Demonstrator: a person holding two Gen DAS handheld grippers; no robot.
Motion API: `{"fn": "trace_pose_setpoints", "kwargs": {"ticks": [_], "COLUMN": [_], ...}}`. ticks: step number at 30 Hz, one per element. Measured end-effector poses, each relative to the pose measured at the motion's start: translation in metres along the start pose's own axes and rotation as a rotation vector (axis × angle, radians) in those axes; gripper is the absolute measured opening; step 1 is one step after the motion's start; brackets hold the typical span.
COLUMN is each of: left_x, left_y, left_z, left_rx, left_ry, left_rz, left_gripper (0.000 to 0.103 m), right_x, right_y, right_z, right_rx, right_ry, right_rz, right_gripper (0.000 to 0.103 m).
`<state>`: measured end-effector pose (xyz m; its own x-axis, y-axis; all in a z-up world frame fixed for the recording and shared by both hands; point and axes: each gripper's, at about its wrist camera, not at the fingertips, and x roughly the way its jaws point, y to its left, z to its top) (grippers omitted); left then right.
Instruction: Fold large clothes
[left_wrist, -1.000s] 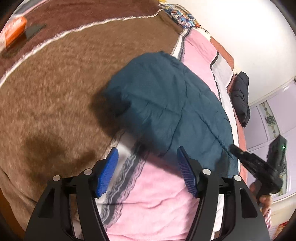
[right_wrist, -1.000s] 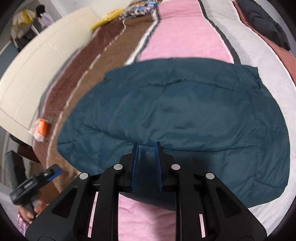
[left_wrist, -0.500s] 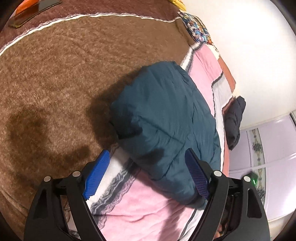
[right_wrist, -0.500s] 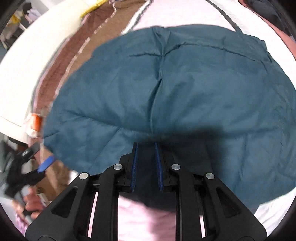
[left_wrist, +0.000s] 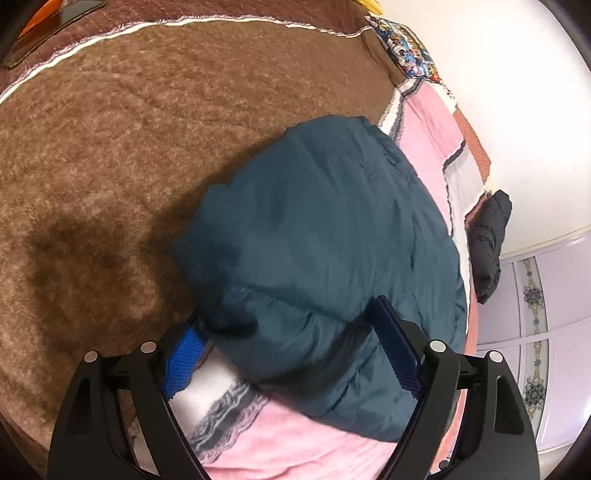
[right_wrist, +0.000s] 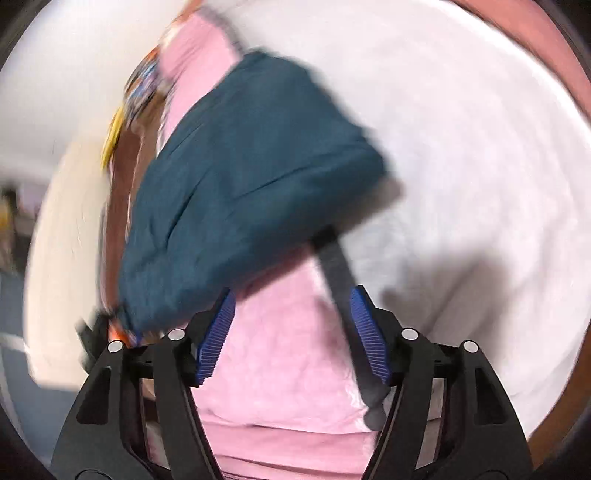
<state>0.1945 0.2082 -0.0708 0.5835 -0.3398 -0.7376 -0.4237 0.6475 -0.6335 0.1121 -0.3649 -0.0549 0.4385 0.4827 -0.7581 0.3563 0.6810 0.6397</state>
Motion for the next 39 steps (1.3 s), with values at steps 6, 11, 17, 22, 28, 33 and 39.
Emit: {"fn": "trace_pose_setpoints", "kwargs": {"ticks": [6,11,17,22,28,33,39], "left_x": [0.008,0.003,-0.014,-0.040,-0.071,-0.084,-0.080], "left_y": [0.003,0.001,-0.010,-0.017,0.000,0.023,0.025], "left_z": [-0.001,-0.004,-0.004,-0.017,-0.051,-0.081,-0.095], "left_rx": [-0.036,-0.024,0.047,0.095,0.090,0.066,0.054], "left_ry": [-0.009,-0.032,-0.063,-0.094,-0.072,-0.045,-0.045], "left_rz": [-0.010,-0.019,-0.026,-0.038,-0.035,0.013,0.100], "left_gripper": [0.082,0.062,0.024,0.019,0.019,0.019,0.020], "right_x": [0.025,0.041,0.043,0.019,-0.007,-0.015,-0.005], "right_y": [-0.017,-0.009,-0.012,-0.007,-0.012,-0.030,-0.043], "right_z": [0.027,0.046,0.050,0.035,0.010,-0.016,-0.015], "right_rx": [0.161,0.155,0.147,0.066,-0.016,-0.043,-0.027], "right_ry": [0.013,-0.043,-0.065,-0.084,-0.074,-0.039,-0.007], "right_rz": [0.128,0.061,0.075,0.075,0.042,0.011,0.011], "right_gripper": [0.068,0.068,0.029,0.022,0.021,0.022,0.023]}}
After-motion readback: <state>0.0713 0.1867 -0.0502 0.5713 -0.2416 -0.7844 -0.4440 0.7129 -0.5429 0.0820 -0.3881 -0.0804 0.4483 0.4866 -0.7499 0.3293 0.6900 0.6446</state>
